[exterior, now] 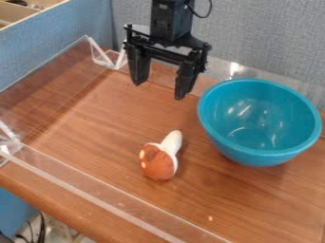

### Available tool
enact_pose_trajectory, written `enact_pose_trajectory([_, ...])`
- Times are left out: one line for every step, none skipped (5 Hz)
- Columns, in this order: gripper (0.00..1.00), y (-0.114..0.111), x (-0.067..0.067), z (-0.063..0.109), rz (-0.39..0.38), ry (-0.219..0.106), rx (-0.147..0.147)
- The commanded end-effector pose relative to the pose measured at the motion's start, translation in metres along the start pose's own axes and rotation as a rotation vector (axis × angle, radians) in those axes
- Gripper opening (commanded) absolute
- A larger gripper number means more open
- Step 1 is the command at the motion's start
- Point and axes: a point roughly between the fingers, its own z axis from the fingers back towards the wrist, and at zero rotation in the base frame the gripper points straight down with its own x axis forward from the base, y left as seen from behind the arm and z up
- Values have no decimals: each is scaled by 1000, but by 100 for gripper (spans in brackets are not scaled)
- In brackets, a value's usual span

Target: Put the mushroom in the blue bowl

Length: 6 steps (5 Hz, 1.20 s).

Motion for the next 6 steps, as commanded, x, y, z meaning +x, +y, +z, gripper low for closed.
enact_pose_trajectory([100,-4,-8,-11,26,6,-12])
enact_pose_trajectory([100,-6,-17,-34,47,16,-27])
enact_pose_trajectory([100,2,-20,-60,27,21,-36])
enact_pose_trajectory([100,7,-20,-76,4,18,-42])
enact_pose_trajectory([100,-2,-14,-91,-52,17,-45])
enact_pose_trajectory([100,-10,-9,-104,-102,16,-48])
